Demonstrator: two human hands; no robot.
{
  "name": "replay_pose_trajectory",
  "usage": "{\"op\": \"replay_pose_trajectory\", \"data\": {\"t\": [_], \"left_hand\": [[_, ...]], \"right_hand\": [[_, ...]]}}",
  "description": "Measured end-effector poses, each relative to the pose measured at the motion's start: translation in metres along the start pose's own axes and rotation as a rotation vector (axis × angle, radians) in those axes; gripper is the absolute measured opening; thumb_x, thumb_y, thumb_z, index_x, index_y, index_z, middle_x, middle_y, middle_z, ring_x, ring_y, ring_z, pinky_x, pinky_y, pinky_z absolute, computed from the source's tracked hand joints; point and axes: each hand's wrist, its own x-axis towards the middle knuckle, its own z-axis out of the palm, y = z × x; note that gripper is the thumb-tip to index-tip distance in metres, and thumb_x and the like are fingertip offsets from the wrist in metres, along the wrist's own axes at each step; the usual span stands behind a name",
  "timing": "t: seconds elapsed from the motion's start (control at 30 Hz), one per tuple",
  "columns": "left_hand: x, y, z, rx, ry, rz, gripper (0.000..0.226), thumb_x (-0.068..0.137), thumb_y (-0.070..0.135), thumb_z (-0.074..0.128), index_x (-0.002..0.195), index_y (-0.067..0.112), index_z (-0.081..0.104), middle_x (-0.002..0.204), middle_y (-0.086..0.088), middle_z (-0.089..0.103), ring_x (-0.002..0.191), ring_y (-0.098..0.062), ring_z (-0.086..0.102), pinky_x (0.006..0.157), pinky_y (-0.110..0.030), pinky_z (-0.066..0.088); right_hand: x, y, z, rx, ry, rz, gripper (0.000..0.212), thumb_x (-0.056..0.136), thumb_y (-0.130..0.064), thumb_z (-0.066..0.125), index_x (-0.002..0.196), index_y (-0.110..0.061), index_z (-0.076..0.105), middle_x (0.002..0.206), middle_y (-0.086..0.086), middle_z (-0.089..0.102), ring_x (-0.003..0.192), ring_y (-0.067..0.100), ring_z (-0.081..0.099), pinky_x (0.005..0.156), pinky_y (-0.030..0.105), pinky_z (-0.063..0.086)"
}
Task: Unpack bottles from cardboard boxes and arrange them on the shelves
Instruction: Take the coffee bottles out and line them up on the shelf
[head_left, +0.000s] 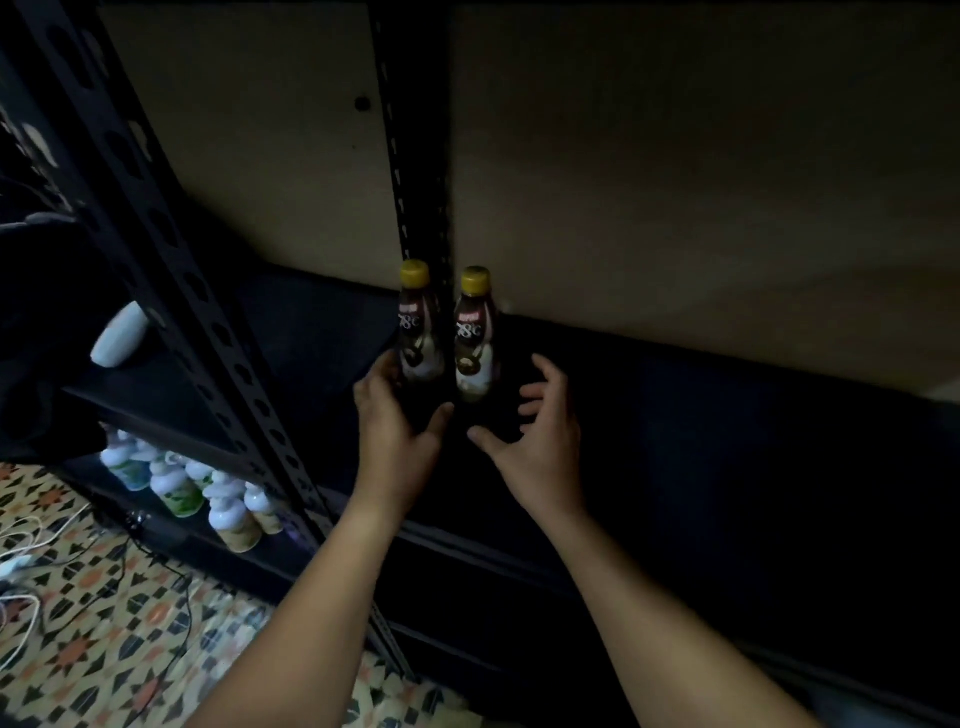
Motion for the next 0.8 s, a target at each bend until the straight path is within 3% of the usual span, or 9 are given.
{"op": "replay_pose_trajectory", "data": {"t": [0.07, 0.17, 0.23, 0.33, 0.5, 0.6, 0.73, 0.8], "left_hand": [[-0.037, 0.019, 0.0, -0.081, -0.025, 0.013, 0.064, 0.087, 0.022, 0.079, 0.138, 0.027, 0.041, 0.124, 0.002, 0.054, 0.111, -0.004, 0.054, 0.097, -0.037, 0.051], [-0.099, 0.038, 0.006, -0.22, -0.131, 0.106, 0.046, 0.093, 0.023, 0.073, 0.127, 0.034, 0.044, 0.1, 0.01, 0.06, 0.092, -0.015, 0.065, 0.078, -0.033, 0.054], [-0.142, 0.04, 0.01, -0.344, -0.132, 0.16, 0.035, 0.097, 0.023, 0.067, 0.123, 0.035, 0.045, 0.096, 0.012, 0.06, 0.088, -0.017, 0.065, 0.077, -0.032, 0.054], [-0.211, 0.007, 0.035, -0.367, -0.224, 0.103, 0.028, 0.1, 0.023, 0.063, 0.121, 0.034, 0.047, 0.097, 0.014, 0.061, 0.086, -0.015, 0.065, 0.074, -0.029, 0.055], [-0.304, -0.125, 0.105, -0.13, -0.512, -0.155, 0.025, 0.1, 0.012, 0.064, 0.113, 0.03, 0.054, 0.093, 0.008, 0.062, 0.084, -0.006, 0.063, 0.072, -0.014, 0.048], [-0.354, -0.227, 0.157, 0.01, -0.604, -0.292, 0.028, 0.094, -0.002, 0.063, 0.115, 0.016, 0.061, 0.094, 0.008, 0.063, 0.082, -0.003, 0.061, 0.075, -0.02, 0.049], [-0.414, -0.363, 0.228, 0.242, -0.764, -0.334, 0.025, 0.091, -0.001, 0.062, 0.113, 0.013, 0.062, 0.095, -0.001, 0.066, 0.086, -0.019, 0.066, 0.076, -0.033, 0.053], [-0.441, -0.42, 0.254, 0.366, -0.841, -0.364, 0.022, 0.091, 0.002, 0.062, 0.111, 0.012, 0.064, 0.103, -0.007, 0.069, 0.095, -0.028, 0.068, 0.074, -0.03, 0.048]], "right_hand": [[-0.027, 0.0, -0.023, 0.025, -0.009, 0.016, 0.092, 0.069, -0.02, 0.093, 0.142, -0.035, 0.039, 0.113, -0.009, 0.054, 0.095, 0.004, 0.056, 0.08, 0.018, 0.05], [-0.071, -0.003, -0.058, 0.077, -0.04, 0.041, 0.071, 0.076, -0.017, 0.088, 0.13, -0.035, 0.045, 0.097, -0.006, 0.055, 0.08, 0.009, 0.057, 0.072, 0.021, 0.051], [-0.103, -0.005, -0.08, 0.09, -0.042, -0.037, 0.059, 0.082, -0.015, 0.083, 0.125, -0.033, 0.047, 0.089, -0.004, 0.054, 0.075, 0.015, 0.057, 0.068, 0.022, 0.05], [-0.164, 0.031, -0.103, 0.045, -0.037, -0.07, 0.045, 0.088, -0.016, 0.077, 0.122, -0.031, 0.05, 0.084, -0.005, 0.054, 0.068, 0.019, 0.057, 0.064, 0.028, 0.051], [-0.26, 0.19, -0.094, -0.078, -0.076, 0.275, 0.037, 0.091, -0.024, 0.075, 0.12, -0.031, 0.053, 0.087, -0.009, 0.056, 0.074, 0.014, 0.059, 0.068, 0.023, 0.048], [-0.315, 0.307, -0.071, -0.186, -0.1, 0.435, 0.036, 0.092, -0.023, 0.075, 0.122, -0.025, 0.054, 0.089, -0.007, 0.059, 0.079, 0.009, 0.06, 0.072, 0.026, 0.051], [-0.382, 0.447, -0.036, -0.229, -0.187, 0.557, 0.036, 0.087, -0.011, 0.075, 0.114, -0.027, 0.056, 0.088, -0.005, 0.059, 0.081, 0.015, 0.062, 0.079, 0.043, 0.055], [-0.409, 0.5, -0.022, -0.28, -0.259, 0.585, 0.033, 0.087, -0.01, 0.074, 0.114, -0.023, 0.059, 0.091, -0.007, 0.059, 0.084, 0.013, 0.061, 0.077, 0.038, 0.054]]}}
